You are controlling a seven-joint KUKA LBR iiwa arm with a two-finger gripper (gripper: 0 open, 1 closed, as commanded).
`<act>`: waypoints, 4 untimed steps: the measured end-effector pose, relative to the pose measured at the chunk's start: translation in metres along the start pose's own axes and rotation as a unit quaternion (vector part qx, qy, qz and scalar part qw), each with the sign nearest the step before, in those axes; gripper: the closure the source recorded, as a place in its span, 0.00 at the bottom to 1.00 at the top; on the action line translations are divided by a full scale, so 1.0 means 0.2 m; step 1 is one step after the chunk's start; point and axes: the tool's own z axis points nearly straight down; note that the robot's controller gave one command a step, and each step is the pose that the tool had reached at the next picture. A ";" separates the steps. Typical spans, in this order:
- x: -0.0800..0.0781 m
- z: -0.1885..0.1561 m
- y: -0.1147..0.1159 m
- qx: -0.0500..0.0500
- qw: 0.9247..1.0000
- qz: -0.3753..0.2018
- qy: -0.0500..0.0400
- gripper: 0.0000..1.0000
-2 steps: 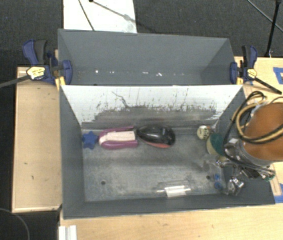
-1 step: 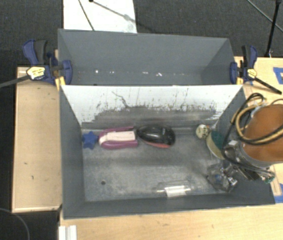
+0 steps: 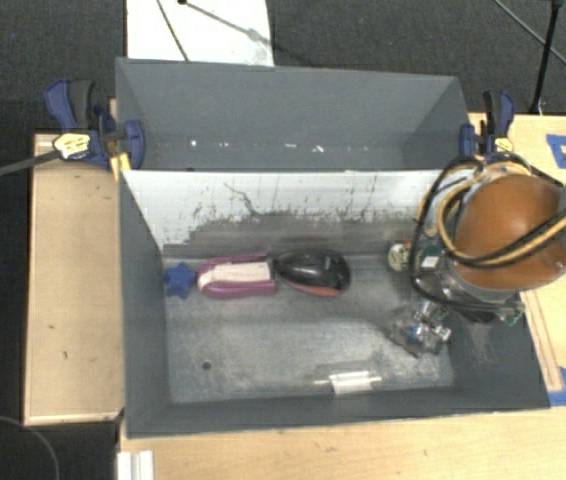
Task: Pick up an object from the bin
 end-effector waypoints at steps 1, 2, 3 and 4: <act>0.22 -0.23 -0.04 0.003 1.000 0.009 0.000 1.00; 0.31 -0.54 -0.01 0.003 1.000 0.012 0.000 1.00; 0.26 -0.62 0.04 0.002 0.999 0.053 -0.001 1.00; 0.25 -0.50 -0.06 0.000 0.995 0.101 0.001 1.00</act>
Offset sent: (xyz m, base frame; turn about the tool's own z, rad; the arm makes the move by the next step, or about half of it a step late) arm -0.0226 -0.0361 0.0427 0.0105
